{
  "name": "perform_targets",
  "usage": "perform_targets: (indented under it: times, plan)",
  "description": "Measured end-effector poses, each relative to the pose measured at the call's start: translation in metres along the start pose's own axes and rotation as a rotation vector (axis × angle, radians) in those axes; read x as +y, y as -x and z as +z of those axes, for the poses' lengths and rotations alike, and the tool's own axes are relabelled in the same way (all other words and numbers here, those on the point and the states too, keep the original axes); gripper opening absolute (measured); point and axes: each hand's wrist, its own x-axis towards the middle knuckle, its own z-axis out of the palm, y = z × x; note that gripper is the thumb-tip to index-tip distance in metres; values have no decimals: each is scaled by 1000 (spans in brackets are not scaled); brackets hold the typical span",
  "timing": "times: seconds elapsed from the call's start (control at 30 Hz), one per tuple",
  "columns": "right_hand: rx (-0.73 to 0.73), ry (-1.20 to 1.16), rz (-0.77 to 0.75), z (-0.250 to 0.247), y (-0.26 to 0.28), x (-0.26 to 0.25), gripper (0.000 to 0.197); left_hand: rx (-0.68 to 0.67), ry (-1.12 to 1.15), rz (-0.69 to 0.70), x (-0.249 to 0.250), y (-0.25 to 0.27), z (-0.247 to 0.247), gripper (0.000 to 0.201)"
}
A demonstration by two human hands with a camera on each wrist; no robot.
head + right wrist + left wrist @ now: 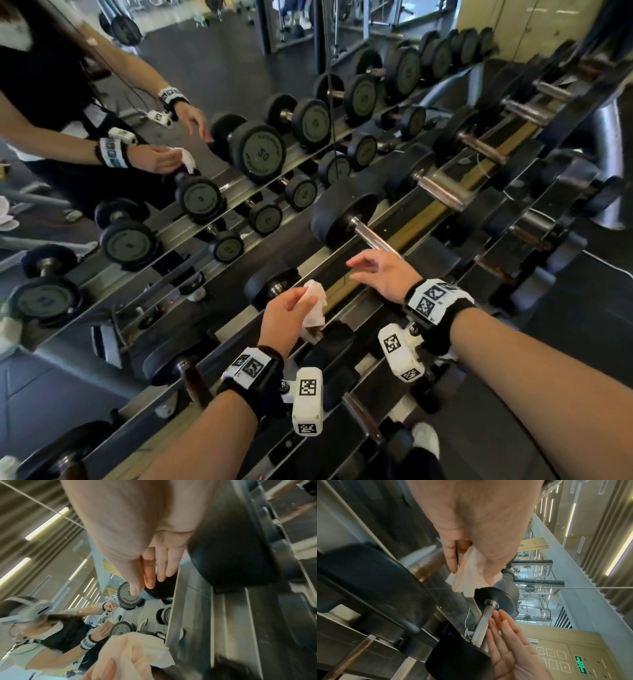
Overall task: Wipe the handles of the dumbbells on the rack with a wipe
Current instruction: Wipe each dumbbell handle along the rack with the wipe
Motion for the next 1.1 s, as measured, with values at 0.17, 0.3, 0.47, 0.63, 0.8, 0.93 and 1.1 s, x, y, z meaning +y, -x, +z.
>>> perform_targets:
  times: [0.17, 0.3, 0.47, 0.63, 0.8, 0.93, 1.1]
  plan:
    - [2, 184, -112, -65, -19, 6, 24, 105, -67, 12, 18, -32, 43, 11]
    - [-85, 241, -100, -111, -28, 29, 29, 242, -68, -39, 21, -54, 78, 10]
    - [-196, 124, 13, -145, -34, 62, 38, 383, -116, -93, 21, -79, 112, 10]
    - [-266, -28, 60, -149, -39, 80, 48, 416, -152, -133, 27, -99, 131, 24]
    - [-275, -134, 67, -147, -40, 89, 50, 431, -184, -81, 44, -116, 131, 31]
    - [-257, -191, 76, -143, -37, 93, 26, 437, -192, -78, 54, -131, 134, 29]
    - [-227, -208, 82, -139, -35, 96, 19, 368, -221, -82, 52, -143, 141, 28]
